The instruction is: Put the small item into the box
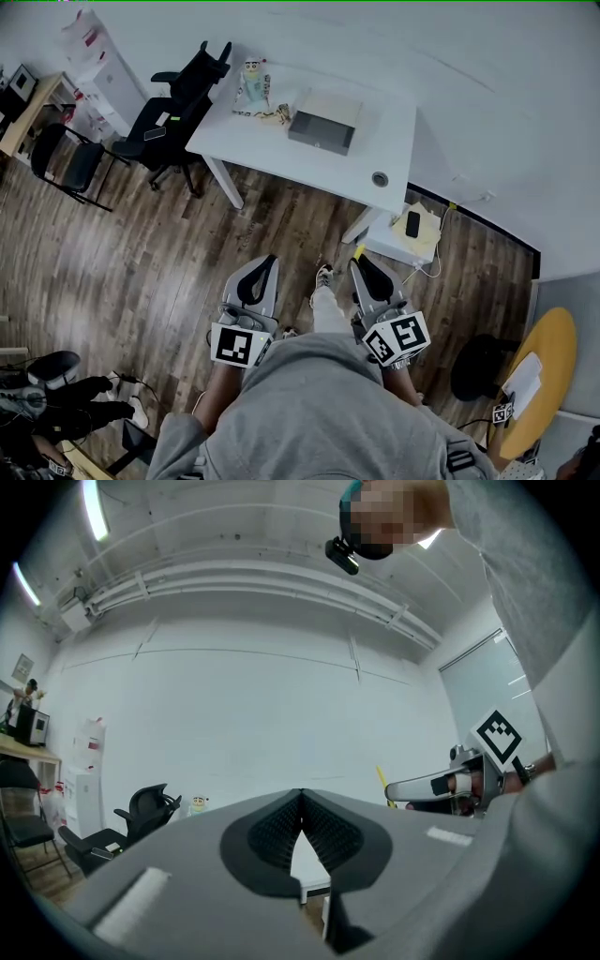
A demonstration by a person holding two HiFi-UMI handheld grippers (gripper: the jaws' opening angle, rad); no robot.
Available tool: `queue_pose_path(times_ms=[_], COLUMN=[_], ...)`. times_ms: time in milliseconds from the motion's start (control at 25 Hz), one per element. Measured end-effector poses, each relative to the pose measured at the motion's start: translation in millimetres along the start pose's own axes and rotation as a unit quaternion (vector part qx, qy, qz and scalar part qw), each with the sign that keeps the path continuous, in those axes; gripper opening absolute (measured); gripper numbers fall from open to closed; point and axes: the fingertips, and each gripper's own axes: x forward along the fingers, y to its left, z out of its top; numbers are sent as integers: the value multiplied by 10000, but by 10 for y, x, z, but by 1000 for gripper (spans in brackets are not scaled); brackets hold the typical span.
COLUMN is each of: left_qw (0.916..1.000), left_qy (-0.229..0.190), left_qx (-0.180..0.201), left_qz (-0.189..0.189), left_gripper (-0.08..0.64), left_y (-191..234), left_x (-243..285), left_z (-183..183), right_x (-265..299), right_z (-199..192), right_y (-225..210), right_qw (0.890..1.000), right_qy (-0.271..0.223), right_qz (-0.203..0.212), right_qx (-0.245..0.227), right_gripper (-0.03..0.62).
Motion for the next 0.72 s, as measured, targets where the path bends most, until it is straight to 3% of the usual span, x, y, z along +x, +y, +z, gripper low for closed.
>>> queue_pose_path(times_ms=[720], left_qw=[9990], left_qy=[117], left_qx=[75], left_qz=[416], left_gripper=[3], left_y=[350], left_x=[962], left_z=[36], right_x=[949], right_z=[242], right_y=[-651], right_qw=[9987], right_qy=[208], right_qz=[468], right_qx=[77], right_gripper=[72])
